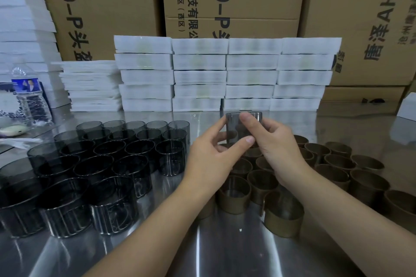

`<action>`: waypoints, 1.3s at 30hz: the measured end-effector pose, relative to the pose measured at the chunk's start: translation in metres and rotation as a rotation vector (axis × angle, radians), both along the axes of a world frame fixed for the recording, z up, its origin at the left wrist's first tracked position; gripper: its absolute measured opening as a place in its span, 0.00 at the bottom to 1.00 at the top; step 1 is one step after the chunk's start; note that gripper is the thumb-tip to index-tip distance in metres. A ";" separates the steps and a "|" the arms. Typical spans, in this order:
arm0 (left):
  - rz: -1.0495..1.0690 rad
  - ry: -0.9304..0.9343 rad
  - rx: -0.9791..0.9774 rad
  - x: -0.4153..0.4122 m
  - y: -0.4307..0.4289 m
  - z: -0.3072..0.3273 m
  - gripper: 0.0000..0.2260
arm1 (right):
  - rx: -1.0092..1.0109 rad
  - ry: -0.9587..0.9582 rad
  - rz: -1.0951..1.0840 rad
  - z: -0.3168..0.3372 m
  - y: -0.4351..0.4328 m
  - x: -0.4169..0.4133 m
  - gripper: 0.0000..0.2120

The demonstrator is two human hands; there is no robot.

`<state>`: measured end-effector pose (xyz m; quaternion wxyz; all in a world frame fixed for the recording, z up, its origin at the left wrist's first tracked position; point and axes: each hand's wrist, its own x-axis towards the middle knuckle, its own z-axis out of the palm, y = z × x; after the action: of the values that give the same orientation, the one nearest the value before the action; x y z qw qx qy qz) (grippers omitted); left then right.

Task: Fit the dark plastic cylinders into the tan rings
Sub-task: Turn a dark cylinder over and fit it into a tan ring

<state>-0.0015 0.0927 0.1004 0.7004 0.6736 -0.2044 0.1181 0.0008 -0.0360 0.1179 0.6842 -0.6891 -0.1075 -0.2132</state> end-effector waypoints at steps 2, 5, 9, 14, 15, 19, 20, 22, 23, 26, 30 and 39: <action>-0.036 0.032 -0.029 -0.001 0.000 0.001 0.31 | -0.018 0.033 -0.008 0.000 -0.001 0.001 0.27; -0.085 0.080 -0.063 -0.002 0.000 0.004 0.29 | -0.022 0.096 0.021 0.004 -0.004 0.001 0.31; -0.138 0.105 -0.057 -0.003 0.002 0.006 0.13 | -0.035 0.146 0.089 0.007 -0.006 0.000 0.32; -0.213 0.177 -0.080 -0.002 0.003 0.006 0.17 | 0.022 0.190 0.154 0.006 -0.007 0.002 0.40; -0.235 0.189 -0.088 -0.003 0.004 0.007 0.20 | 0.025 0.195 0.183 0.006 -0.007 0.002 0.42; -0.332 0.221 -0.133 -0.001 0.005 0.005 0.15 | 0.063 0.211 0.291 0.006 -0.008 0.002 0.42; -0.339 0.243 -0.147 -0.001 0.005 0.004 0.17 | 0.067 0.202 0.318 0.006 -0.008 0.002 0.37; -0.358 0.268 -0.160 0.000 0.006 0.004 0.25 | 0.071 0.188 0.359 0.007 -0.007 0.000 0.29; -0.374 0.267 -0.160 -0.001 0.006 0.004 0.29 | 0.073 0.184 0.364 0.006 -0.007 0.000 0.27; -0.402 0.245 -0.147 -0.001 0.007 0.004 0.30 | 0.070 0.177 0.352 0.006 -0.008 0.000 0.25; -0.368 0.237 -0.121 -0.002 0.006 0.005 0.31 | 0.059 0.173 0.236 0.007 -0.004 0.001 0.29; -0.166 0.049 0.055 -0.007 0.000 0.004 0.26 | -0.014 -0.016 0.041 0.007 0.001 -0.007 0.29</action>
<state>-0.0082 0.0932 0.1042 0.6937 0.6762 -0.2454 0.0372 -0.0064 -0.0351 0.1247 0.6828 -0.6896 -0.1284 -0.2041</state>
